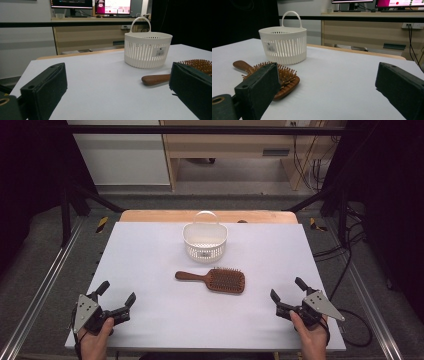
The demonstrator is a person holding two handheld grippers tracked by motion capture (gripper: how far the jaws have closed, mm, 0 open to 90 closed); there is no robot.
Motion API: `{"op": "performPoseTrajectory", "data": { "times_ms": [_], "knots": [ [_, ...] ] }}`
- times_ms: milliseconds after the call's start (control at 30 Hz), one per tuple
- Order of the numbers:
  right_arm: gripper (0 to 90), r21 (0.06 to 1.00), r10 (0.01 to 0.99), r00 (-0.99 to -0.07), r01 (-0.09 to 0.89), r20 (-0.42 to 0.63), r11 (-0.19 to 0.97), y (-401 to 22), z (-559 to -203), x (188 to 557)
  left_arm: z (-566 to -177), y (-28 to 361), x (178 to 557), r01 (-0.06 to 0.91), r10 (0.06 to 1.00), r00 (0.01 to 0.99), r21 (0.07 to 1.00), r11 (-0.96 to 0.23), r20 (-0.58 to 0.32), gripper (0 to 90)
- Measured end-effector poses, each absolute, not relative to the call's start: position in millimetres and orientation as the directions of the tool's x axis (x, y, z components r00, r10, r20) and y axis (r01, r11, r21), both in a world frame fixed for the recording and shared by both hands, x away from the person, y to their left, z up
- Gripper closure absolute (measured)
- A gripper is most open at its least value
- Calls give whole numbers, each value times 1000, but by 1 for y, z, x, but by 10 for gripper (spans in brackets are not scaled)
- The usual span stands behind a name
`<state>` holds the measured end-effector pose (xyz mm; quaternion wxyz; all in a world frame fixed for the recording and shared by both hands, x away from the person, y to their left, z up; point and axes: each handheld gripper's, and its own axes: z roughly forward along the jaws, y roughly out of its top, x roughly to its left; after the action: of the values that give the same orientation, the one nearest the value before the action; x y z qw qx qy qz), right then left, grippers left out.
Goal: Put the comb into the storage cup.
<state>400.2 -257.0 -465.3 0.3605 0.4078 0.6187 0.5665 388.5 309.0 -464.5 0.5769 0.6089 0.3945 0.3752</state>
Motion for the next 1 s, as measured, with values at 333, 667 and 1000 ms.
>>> {"op": "performPoseTrajectory", "data": {
  "times_ms": [333,667,1000],
  "knots": [
    [53,993,917,-398,114,34,12,-255,-466,402,-464,309,388,44,912,410,999,-20,0,16],
    [244,992,907,-421,126,29,27,-252,-463,400,-464,309,388,44,912,410,999,-22,2,16],
    [653,991,901,-432,102,-30,82,-250,-459,394,-464,308,388,45,912,411,999,-28,7,17]
  ]
}}
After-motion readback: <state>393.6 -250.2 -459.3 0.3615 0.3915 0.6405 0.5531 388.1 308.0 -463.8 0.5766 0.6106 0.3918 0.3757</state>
